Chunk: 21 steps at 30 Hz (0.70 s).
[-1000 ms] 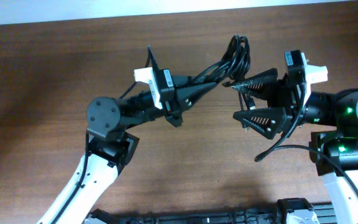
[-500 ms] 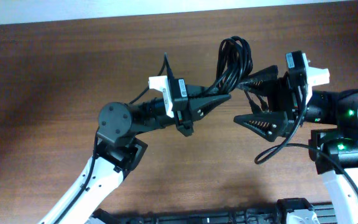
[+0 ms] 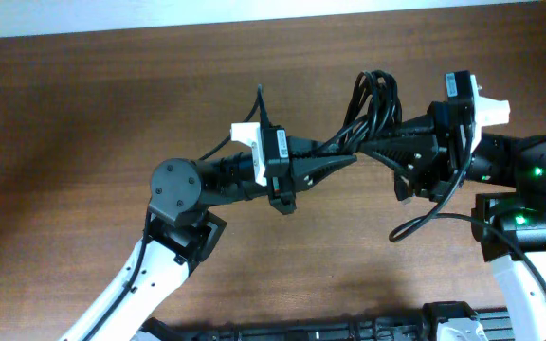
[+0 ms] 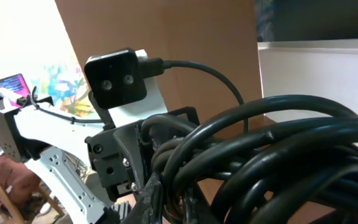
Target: Untangle cables
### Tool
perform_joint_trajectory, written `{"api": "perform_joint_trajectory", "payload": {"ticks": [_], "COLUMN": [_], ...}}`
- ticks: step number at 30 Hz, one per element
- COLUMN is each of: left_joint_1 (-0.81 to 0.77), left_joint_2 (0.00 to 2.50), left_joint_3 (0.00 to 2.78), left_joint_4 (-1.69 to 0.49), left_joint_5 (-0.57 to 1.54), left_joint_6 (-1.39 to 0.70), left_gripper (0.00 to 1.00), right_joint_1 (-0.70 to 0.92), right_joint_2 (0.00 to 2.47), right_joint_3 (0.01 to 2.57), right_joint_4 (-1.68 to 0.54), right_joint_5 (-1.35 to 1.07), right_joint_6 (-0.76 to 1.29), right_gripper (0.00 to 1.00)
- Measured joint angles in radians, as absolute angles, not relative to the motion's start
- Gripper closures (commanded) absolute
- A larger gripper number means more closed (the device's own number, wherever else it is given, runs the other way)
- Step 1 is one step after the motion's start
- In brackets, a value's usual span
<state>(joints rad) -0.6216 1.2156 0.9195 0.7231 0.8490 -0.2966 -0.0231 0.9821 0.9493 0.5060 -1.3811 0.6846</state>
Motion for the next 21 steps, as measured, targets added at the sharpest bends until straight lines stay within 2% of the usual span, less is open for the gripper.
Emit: {"api": "perform_joint_trajectory", "payload": {"ticks": [11,15,21], "left_joint_1": [-0.52,-0.514,-0.514], "left_joint_2": [1.209,1.198,1.192], "left_joint_3": [0.92,0.923,0.93], "left_joint_4": [0.692,0.609,0.53], "left_joint_5": [0.794,0.75,0.737], "left_joint_6": [-0.3,-0.304,-0.304], "left_gripper": [1.0,1.0,1.0], "right_joint_1": [-0.024,-0.024,-0.024], "right_joint_2": [0.994,0.994,0.992], "right_joint_3": [0.949,0.949,0.942], "right_joint_4": [0.502,0.501,0.69], "right_joint_5": [-1.398,-1.402,-1.409], "right_joint_6": [0.685,0.685,0.788], "right_gripper": [0.96,0.96,0.96]}}
